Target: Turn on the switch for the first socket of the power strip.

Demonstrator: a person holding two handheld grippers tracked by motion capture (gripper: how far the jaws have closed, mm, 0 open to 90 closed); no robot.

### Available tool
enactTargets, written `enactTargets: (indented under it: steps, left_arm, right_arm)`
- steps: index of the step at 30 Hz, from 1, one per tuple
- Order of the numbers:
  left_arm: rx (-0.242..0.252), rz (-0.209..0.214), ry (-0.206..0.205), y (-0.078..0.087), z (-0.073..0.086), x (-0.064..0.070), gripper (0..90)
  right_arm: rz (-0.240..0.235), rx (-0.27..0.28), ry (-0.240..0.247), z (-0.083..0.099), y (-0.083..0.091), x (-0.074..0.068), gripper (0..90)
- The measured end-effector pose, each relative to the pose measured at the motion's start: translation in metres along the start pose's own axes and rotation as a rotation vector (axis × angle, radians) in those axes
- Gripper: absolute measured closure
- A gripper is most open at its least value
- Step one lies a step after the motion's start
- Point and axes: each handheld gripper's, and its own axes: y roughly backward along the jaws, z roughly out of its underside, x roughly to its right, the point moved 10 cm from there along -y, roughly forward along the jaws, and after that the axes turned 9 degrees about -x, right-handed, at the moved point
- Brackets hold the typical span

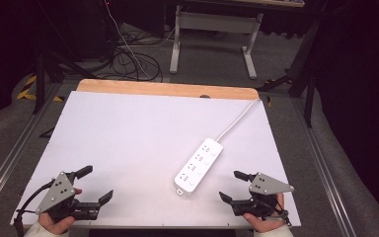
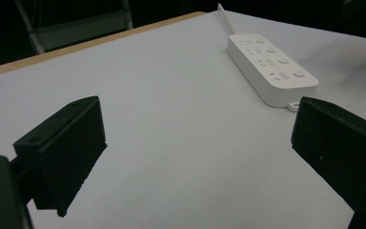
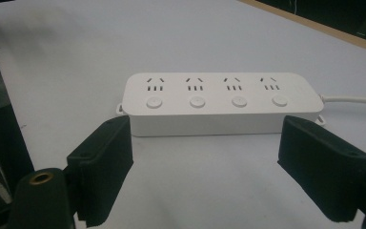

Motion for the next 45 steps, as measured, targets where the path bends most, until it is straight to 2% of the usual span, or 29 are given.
enactTargets:
  steps: [3,7,17,21,26,33,41,45]
  left_arm:
    - [-0.003,-0.001,0.001,0.000,0.000,-0.001,4.9]
    - [-0.011,0.005,0.025,-0.001,0.001,-0.001,4.9]
    - [-0.015,-0.003,0.009,0.000,0.001,-0.001,4.8]
    - [-0.015,-0.004,0.011,0.000,0.001,-0.001,4.9]
    - [-0.017,-0.007,0.007,0.000,0.001,-0.002,4.9]
    - [-0.015,-0.007,0.016,-0.001,0.001,-0.001,4.9]
    - [-0.017,-0.008,0.017,-0.001,0.002,-0.002,4.9]
    - [-0.020,-0.008,0.015,-0.001,0.002,-0.002,4.9]
  right_arm:
    - [0.003,-0.005,-0.001,0.001,0.000,0.000,19.7]
    - [0.009,-0.004,0.005,0.000,-0.001,0.001,19.8]
    - [0.013,-0.005,0.008,-0.001,-0.001,0.000,20.1]
    - [0.024,-0.010,0.014,-0.002,0.000,0.001,24.8]
    - [0.028,-0.015,0.013,-0.004,0.000,0.002,25.3]
    - [0.022,-0.036,0.016,-0.011,0.002,0.001,25.3]
    - [0.012,-0.036,0.004,-0.027,0.005,0.004,25.5]
    - [0.020,-0.037,0.016,-0.037,0.005,0.007,25.5]
